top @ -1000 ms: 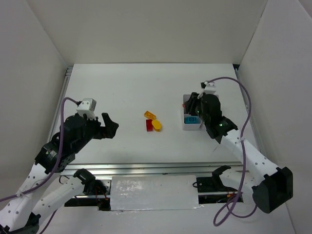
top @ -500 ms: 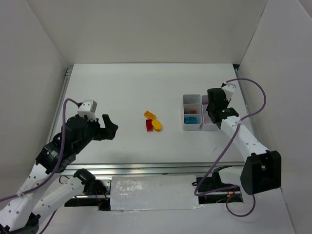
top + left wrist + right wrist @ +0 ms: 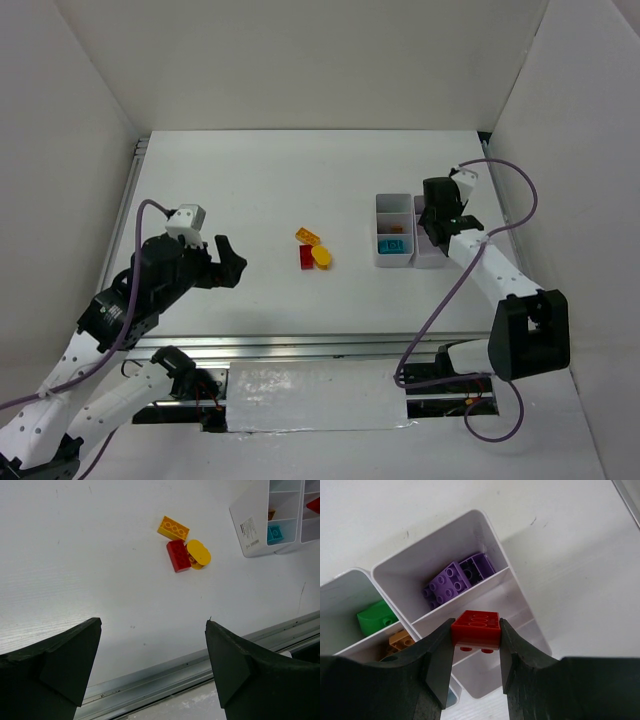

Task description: Sort the legos into containers by color

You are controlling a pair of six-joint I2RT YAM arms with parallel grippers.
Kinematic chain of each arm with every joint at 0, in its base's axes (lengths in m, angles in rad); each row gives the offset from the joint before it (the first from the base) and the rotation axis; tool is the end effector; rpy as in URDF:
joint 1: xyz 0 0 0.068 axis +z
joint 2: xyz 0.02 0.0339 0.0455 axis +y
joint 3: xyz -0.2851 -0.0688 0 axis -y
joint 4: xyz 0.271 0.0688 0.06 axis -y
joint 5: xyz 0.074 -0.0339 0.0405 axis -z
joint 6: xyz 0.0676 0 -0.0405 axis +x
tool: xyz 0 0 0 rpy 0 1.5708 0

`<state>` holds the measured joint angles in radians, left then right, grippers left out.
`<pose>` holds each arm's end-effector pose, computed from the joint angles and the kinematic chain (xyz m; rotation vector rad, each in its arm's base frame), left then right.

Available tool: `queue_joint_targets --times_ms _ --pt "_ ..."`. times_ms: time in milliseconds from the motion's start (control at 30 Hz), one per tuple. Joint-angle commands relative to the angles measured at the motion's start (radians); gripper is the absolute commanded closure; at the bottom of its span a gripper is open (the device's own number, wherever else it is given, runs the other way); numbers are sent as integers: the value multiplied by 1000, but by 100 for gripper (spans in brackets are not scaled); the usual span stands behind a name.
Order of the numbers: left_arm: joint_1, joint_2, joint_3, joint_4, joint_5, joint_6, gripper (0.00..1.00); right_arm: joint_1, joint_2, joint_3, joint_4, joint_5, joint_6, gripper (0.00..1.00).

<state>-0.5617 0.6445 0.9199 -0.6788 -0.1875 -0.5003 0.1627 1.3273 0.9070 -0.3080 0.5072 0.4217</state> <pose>0.1470 -0.0776 0.3611 -0.0627 2.0009 -0.5063 0.3235 0.0198 0.2458 0.5348 2.1380 -0.2608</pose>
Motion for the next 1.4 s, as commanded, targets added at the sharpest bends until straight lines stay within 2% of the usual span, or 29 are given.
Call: queue_joint_targets --times_ms 0,33,133,200,367,400,467,600,700,767,867,900,967,1033,1067,1133,1167,1267,1367 --pt "-6 10 -7 48 34 19 3 -9 4 49 58 -9 -4 79" --pt "-4 12 -9 50 36 19 3 -9 1 40 63 -15 -6 73" --pt "-4 12 -9 53 40 20 3 -8 -10 29 70 -24 -3 69" --pt "-4 14 -10 54 43 23 3 -8 -19 23 75 -30 -3 54" --pt "-4 15 -10 55 51 26 4 -8 -11 32 73 -32 -8 36" --pt "-4 17 -9 55 51 26 4 -8 -8 35 72 -32 -6 30" --pt "-4 17 -9 54 52 26 3 -9 -2 39 66 -39 -4 27" --pt "-4 12 -9 51 39 20 1 -5 -39 38 40 -88 28 27" --pt "-4 7 -9 48 28 16 1 56 -147 24 23 -153 41 26" --pt "-4 10 -6 44 16 13 1 168 -216 32 9 -154 39 23" --pt "-3 20 0 35 -13 3 0 346 -240 75 -22 -176 29 17" --pt "-3 20 0 28 -23 -6 1 382 -231 88 -37 -176 44 11" --pt "-3 17 4 22 -41 -14 0 482 -192 113 -59 -188 57 11" --pt "-3 4 2 12 -79 -30 0 543 -151 125 -43 -232 84 18" --pt "-3 0 2 10 -90 -33 0 595 -90 130 -28 -252 91 24" --pt "-3 -11 0 7 -110 -41 0 650 -9 183 -36 -283 129 31" --pt "-3 -14 0 7 -112 -43 1 696 81 208 -42 -289 150 33" --pt "-3 -19 0 4 -118 -46 0 762 253 328 -95 -291 202 33" --pt "-6 -20 0 2 -119 -47 1 775 395 440 -175 -266 264 33"
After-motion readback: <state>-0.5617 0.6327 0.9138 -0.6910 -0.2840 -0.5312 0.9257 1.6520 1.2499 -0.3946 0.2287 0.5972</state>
